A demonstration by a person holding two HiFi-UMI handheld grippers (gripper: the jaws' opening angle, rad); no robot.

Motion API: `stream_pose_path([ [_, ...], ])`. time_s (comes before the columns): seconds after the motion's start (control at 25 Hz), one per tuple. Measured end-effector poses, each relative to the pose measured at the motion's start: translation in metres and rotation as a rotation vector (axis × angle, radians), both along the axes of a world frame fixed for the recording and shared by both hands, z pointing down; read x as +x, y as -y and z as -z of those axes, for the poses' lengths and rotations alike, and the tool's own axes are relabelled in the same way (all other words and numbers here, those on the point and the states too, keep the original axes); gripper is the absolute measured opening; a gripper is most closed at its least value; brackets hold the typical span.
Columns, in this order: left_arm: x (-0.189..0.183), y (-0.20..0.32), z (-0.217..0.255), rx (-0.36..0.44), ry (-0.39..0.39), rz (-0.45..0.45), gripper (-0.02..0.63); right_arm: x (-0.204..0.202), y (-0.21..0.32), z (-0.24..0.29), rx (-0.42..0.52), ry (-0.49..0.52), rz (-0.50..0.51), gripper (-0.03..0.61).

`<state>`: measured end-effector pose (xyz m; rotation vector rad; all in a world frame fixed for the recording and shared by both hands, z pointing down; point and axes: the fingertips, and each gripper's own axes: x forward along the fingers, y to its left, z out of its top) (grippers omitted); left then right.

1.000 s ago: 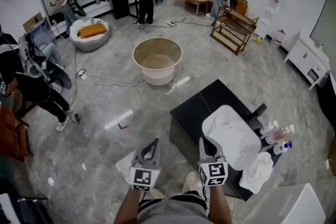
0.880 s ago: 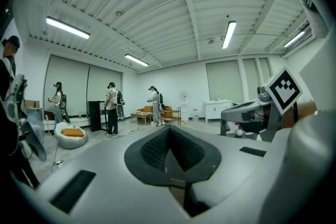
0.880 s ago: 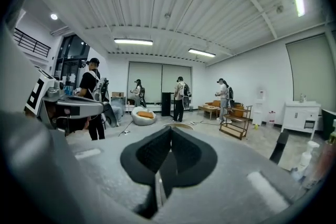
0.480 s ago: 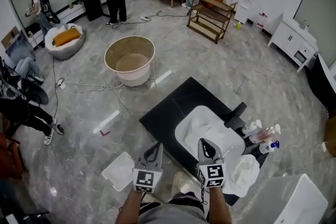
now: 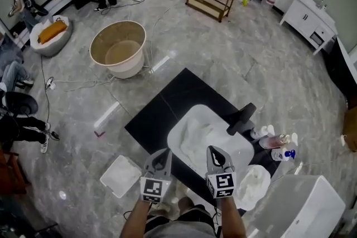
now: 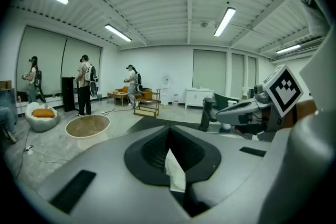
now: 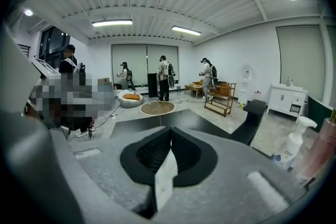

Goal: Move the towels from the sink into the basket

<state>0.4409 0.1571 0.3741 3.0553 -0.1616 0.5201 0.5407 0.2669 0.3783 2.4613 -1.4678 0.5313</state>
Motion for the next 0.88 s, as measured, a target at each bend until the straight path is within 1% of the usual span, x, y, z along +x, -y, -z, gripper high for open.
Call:
stream_pose_path([
  [0.16, 0.02, 0.001, -0.031, -0.021, 0.042, -0.006, 0.009, 0.02, 0.001, -0.031, -0.02, 0.036, -0.004, 0.002],
  [0.4, 0.039, -0.005, -0.067, -0.034, 0.101, -0.031, 0.009, 0.038, 0.002, -0.082, -0.078, 0.098, 0.02, 0.002],
  [0.44, 0.042, -0.005, -0.071, -0.036, 0.109, -0.031, 0.009, 0.039, 0.003, -0.091, -0.093, 0.117, 0.031, 0.031],
  [0.48, 0.044, -0.004, -0.075, -0.039, 0.117, -0.03, 0.009, 0.039, 0.005, -0.1, -0.107, 0.136, 0.043, 0.093],
  [0.6, 0.05, -0.004, -0.089, -0.045, 0.134, -0.028, 0.009, 0.041, 0.008, -0.128, -0.148, 0.172, 0.068, 0.179],
  [0.68, 0.053, -0.008, -0.098, -0.048, 0.145, -0.026, 0.009, 0.042, 0.006, -0.149, -0.17, 0.205, 0.08, 0.223],
  [0.8, 0.055, -0.01, -0.11, -0.055, 0.16, -0.017, 0.009, 0.043, 0.003, -0.178, -0.209, 0.265, 0.091, 0.312],
  [0.88, 0.056, -0.008, -0.115, -0.06, 0.169, -0.012, 0.009, 0.045, 0.002, -0.194, -0.237, 0.282, 0.089, 0.346],
])
